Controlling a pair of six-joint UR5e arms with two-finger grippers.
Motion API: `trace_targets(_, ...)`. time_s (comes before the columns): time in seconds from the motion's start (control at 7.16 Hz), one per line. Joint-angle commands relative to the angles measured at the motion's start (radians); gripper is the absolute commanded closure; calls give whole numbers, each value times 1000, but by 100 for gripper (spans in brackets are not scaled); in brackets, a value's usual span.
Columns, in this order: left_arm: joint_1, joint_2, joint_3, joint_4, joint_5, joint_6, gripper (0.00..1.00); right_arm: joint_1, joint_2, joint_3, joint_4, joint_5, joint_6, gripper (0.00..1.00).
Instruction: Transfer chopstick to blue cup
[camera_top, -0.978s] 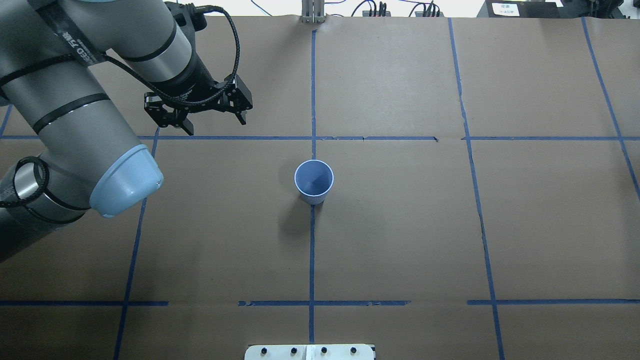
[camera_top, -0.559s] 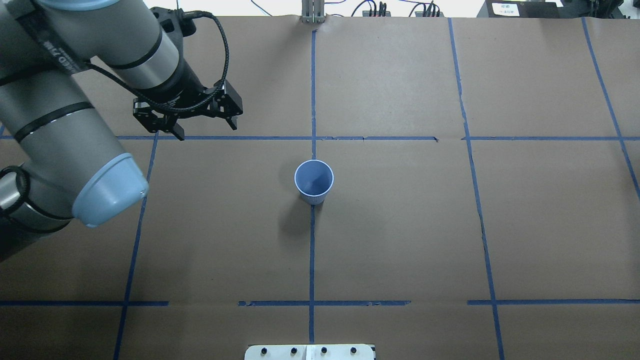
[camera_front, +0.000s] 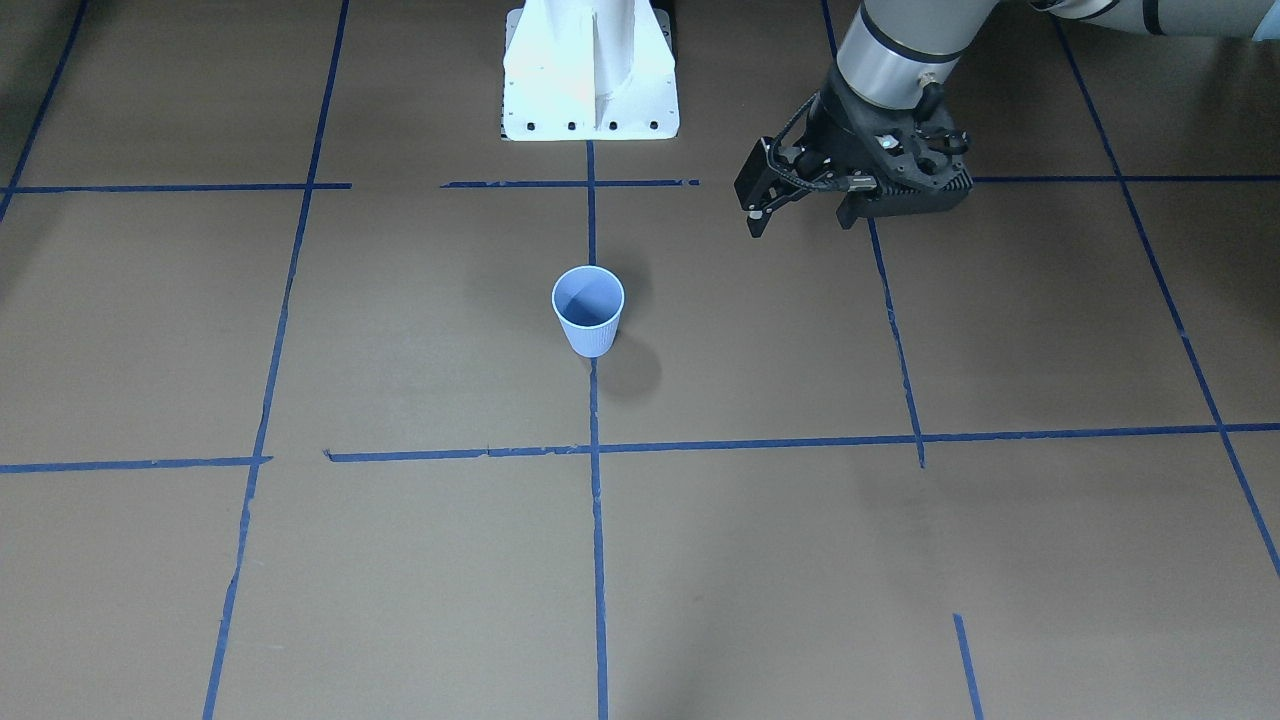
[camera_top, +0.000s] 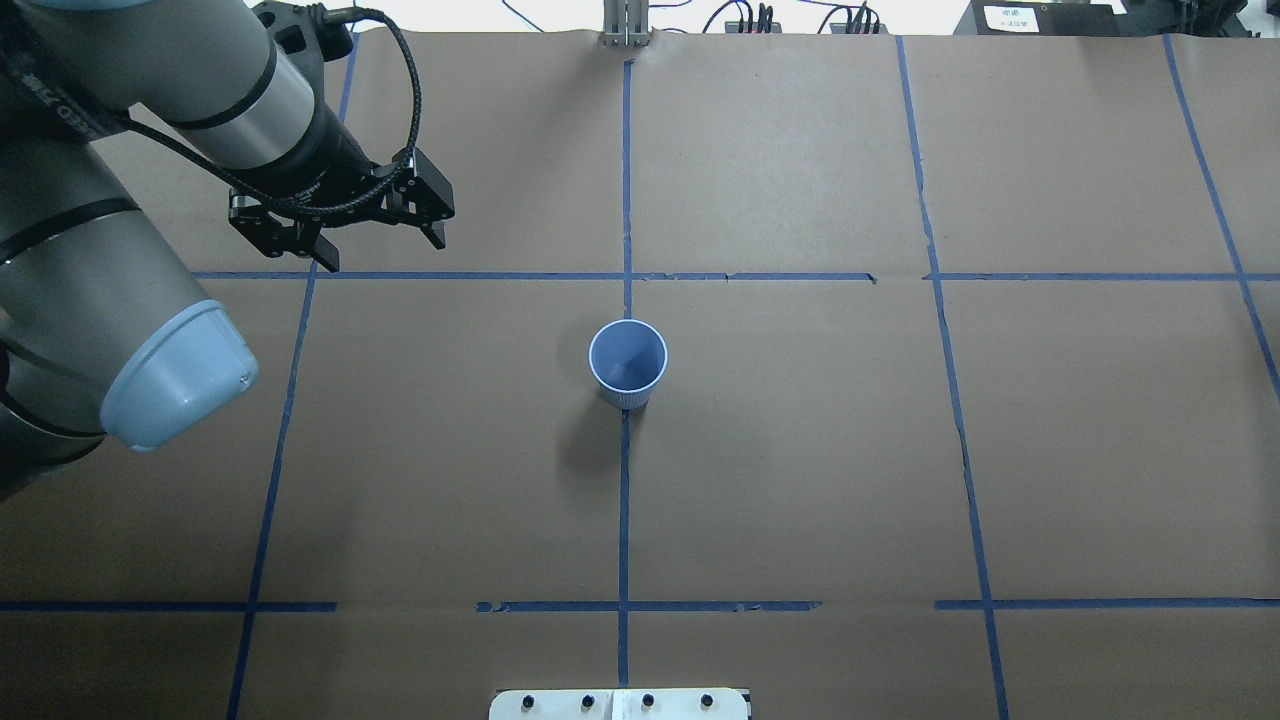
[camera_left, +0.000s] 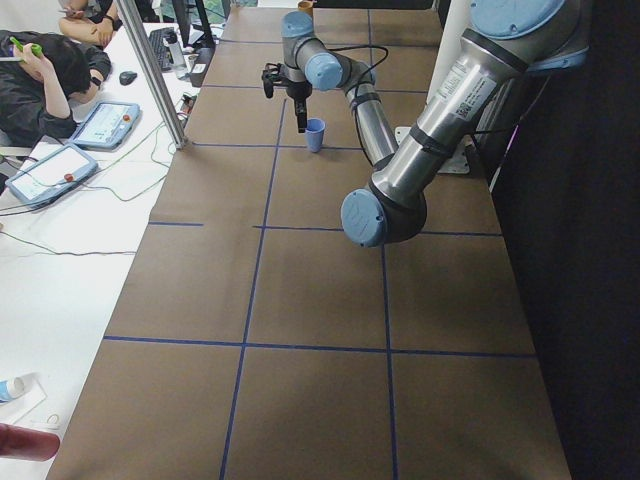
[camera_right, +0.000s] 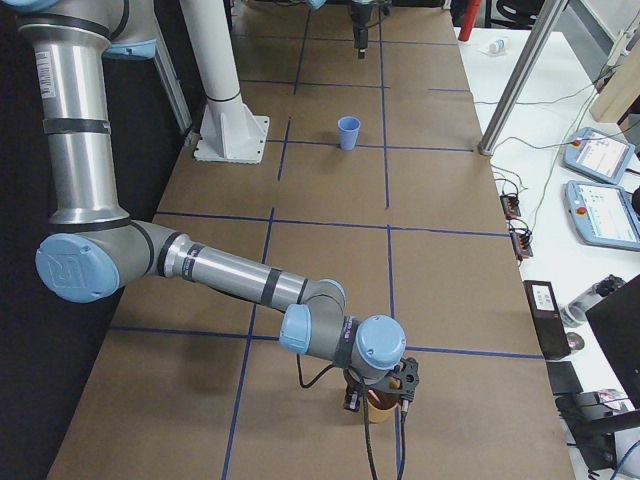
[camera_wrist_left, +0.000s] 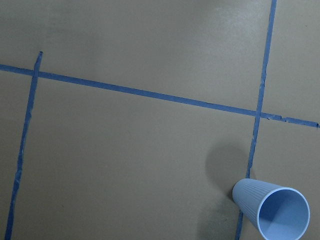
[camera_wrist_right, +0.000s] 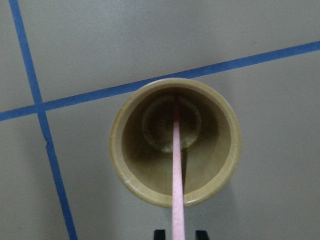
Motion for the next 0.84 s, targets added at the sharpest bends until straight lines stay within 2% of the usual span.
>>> trace_targets(0.0, -7, 0, -4, 0, -2, 0, 0, 2, 10, 4, -7, -4, 0, 100)
trace_targets(0.28, -9, 0, -6, 0, -11, 0, 0, 42, 7, 26, -45, -3, 0, 100)
trace_targets(0.7, -9, 1, -13, 0, -11, 0, 0, 90, -6, 290, -360, -27, -2, 100)
